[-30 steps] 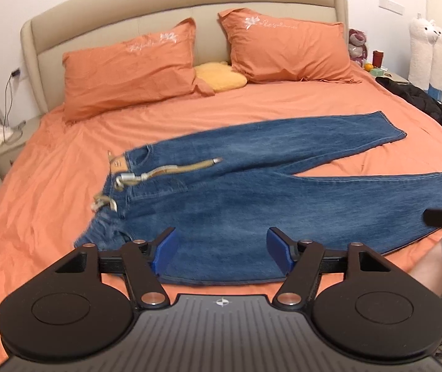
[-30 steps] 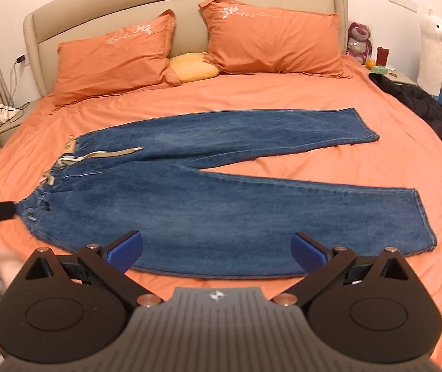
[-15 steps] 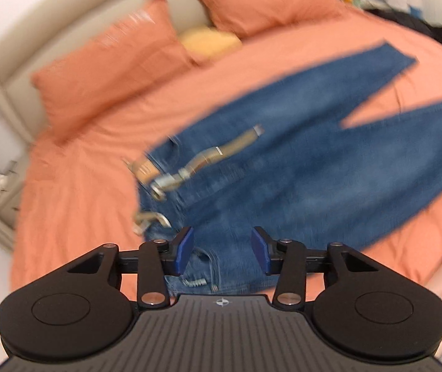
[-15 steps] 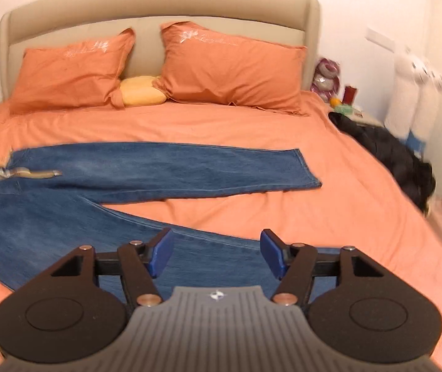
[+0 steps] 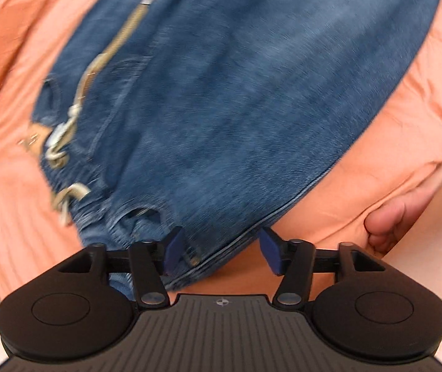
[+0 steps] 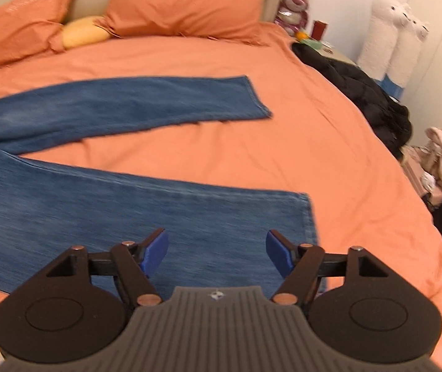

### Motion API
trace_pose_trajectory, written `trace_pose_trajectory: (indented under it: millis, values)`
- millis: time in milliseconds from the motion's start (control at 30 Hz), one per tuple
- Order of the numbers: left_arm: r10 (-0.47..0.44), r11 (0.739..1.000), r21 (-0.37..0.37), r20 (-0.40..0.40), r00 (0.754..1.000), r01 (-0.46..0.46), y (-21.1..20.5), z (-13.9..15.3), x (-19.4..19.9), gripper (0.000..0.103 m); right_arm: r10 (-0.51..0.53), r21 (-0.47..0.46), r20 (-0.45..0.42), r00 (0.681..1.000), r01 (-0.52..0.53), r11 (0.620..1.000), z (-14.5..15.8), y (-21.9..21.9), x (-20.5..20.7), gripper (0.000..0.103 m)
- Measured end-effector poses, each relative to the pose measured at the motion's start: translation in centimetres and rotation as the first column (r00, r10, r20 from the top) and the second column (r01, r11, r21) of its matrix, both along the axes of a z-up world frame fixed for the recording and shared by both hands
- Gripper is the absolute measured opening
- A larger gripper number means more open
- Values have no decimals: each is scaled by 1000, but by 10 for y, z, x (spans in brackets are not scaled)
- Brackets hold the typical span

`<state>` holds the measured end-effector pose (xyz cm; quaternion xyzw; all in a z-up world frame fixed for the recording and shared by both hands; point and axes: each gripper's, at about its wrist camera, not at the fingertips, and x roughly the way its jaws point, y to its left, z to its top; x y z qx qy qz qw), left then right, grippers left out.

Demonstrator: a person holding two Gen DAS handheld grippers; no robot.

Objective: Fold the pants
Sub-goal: 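Grasp the waistband with the left tool while the right tool grasps a leg hem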

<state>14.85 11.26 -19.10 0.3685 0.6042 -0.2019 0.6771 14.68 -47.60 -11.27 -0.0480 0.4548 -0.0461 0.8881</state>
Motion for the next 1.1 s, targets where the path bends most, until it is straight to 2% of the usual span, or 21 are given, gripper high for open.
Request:
trace_pose_trajectory:
  millis: [133,200,267,300,367,400,467,567,667,767,867,967,1067,1100]
  values:
    - [-78,994,72,-111,991,86,-13,-22,0,72,-36,19,-60,998,37,999,-10,-32,-1,70]
    - [-99,988,105,-113,989,110,-17,-27,0,72,-17,11,-102,995,18,1000,-18,-44,0,70]
    - [-91,984,145,-119,989,108,-19,-33,-1,71,40,-17,-147,988,-43,999,-26,-49,2,70]
    - [-93,979,168,-112,989,111,-21,-37,-2,66,79,-33,-168,983,-86,996,-30,-50,2,68]
    - [-121,962,238,-78,990,136,-26,-41,-9,37,163,-54,-216,963,-178,982,-39,-50,1,61]
    - [-123,955,266,-52,991,133,-28,-41,-12,32,195,-69,-238,951,-217,974,-43,-49,-1,56]
    - [-66,965,253,4,998,63,-26,-31,-15,22,245,-89,-278,929,-279,956,-50,-50,-3,54]
    - [27,982,180,134,991,-51,-16,-4,-21,19,319,-124,-320,892,-373,920,-61,-51,-9,54]
    - [158,982,66,240,958,-179,-4,27,-20,18,386,-160,-355,851,-462,872,-74,-50,-14,54]
    - [229,971,-5,318,920,-240,0,51,-19,18,424,-186,-388,818,-521,833,-89,-49,-17,54]
    - [284,957,-49,363,888,-286,1,62,-15,18,453,-227,-383,805,-557,799,-100,-46,-20,49]
    - [315,947,-68,376,872,-313,1,67,-11,18,470,-259,-376,799,-578,774,-110,-41,-19,41]
    - [338,939,-82,382,860,-333,0,66,-12,18,477,-302,-361,801,-584,753,-119,-36,-20,28]
    - [347,936,-89,384,856,-340,1,69,-11,18,475,-313,-353,806,-580,752,-120,-36,-21,20]
